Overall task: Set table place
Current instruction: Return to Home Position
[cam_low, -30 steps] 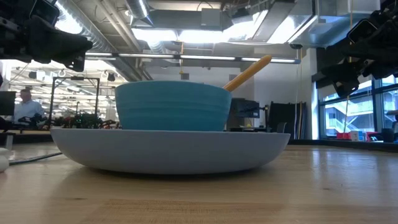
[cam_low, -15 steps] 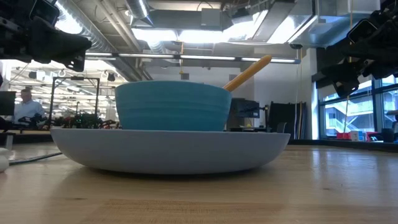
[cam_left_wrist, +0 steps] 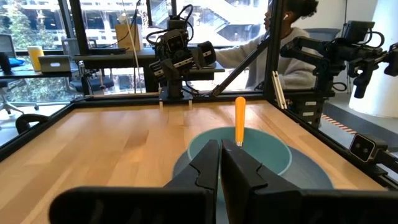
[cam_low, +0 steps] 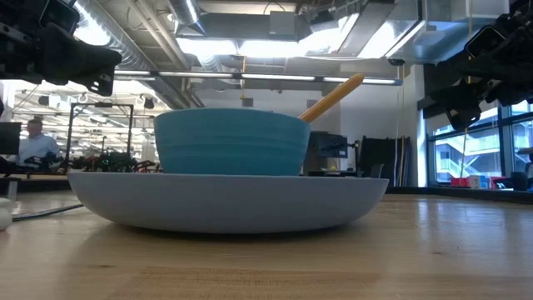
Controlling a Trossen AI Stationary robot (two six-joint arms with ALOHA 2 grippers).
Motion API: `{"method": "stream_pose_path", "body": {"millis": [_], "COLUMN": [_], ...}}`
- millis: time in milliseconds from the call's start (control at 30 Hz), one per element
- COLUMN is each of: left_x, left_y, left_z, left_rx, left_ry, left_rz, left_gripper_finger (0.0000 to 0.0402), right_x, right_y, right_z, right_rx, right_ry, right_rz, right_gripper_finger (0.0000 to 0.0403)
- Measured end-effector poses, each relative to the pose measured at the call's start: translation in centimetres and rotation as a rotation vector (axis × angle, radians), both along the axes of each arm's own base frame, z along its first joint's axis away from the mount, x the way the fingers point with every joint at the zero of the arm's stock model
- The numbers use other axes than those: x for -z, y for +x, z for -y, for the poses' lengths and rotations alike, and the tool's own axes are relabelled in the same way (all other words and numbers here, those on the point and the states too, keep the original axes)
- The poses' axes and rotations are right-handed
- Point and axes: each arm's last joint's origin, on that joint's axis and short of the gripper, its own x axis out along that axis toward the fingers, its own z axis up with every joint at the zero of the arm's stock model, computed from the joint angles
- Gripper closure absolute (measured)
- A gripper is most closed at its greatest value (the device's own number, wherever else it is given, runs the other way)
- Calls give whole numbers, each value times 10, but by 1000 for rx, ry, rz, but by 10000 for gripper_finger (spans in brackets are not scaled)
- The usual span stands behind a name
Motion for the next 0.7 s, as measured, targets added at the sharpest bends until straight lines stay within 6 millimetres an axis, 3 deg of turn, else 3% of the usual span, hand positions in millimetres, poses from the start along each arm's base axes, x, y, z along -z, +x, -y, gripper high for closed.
{"method": "stream_pose_path", "body": {"millis": [333, 700], "left_x": [0, 0], "left_y": [0, 0], "left_z": [0, 0], "left_rx": [0, 0], "left_ry": [0, 0], "left_rz": [0, 0], "left_gripper_finger": [400, 374], "right_x": [0, 0], "right_y": [0, 0], "right_z": [0, 0], "right_rx": [0, 0], "right_ry": [0, 0], "right_rz": [0, 0], "right_gripper_finger": [162, 162]}}
